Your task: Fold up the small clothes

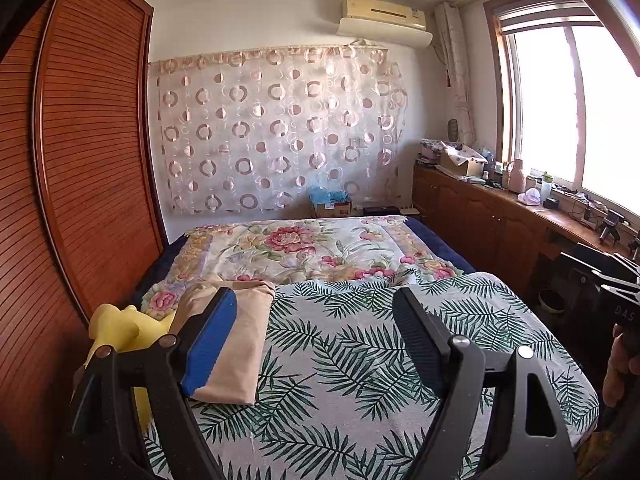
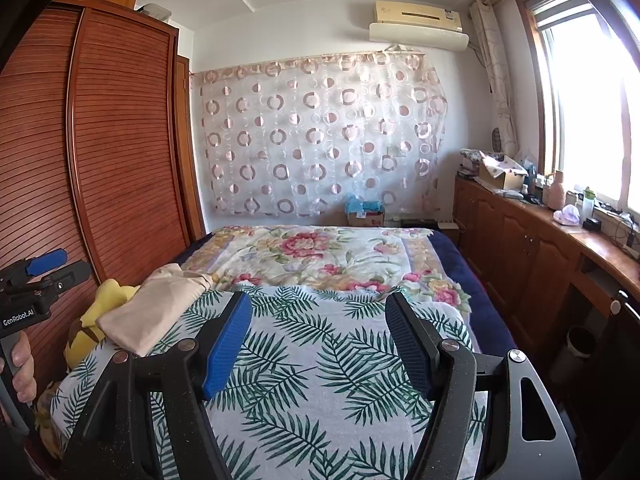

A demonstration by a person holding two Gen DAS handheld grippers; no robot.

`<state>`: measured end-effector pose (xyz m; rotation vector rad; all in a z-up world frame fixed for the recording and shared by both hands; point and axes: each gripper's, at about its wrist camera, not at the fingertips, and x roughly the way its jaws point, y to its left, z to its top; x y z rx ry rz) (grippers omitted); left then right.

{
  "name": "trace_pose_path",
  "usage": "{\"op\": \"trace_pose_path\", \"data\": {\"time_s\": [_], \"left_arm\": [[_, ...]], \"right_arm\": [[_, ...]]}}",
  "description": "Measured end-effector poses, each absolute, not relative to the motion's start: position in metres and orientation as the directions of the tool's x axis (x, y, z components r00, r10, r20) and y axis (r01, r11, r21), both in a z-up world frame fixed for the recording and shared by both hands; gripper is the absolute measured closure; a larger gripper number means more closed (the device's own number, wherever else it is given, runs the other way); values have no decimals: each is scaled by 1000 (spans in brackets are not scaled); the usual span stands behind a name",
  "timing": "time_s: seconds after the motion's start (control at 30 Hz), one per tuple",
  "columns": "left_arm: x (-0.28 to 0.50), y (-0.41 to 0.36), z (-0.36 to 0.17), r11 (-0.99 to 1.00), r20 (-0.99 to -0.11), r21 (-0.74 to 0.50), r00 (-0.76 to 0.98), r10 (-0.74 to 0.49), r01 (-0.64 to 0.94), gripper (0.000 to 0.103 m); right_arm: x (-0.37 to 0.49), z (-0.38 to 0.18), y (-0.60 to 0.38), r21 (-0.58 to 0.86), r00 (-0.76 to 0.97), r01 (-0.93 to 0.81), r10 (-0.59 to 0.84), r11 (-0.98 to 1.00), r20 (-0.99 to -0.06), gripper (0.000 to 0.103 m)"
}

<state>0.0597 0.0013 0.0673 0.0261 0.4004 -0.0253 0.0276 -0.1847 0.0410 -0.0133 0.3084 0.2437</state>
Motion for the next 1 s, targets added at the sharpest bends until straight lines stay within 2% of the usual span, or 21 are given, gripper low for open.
{"op": "trace_pose_path", "data": {"time_s": [1.0], "left_arm": [[59,1,63,999,-389,20,921,-20,31,22]], "right_arm": [[28,40,-188,29,924,-244,241,969,-297,32]]}}
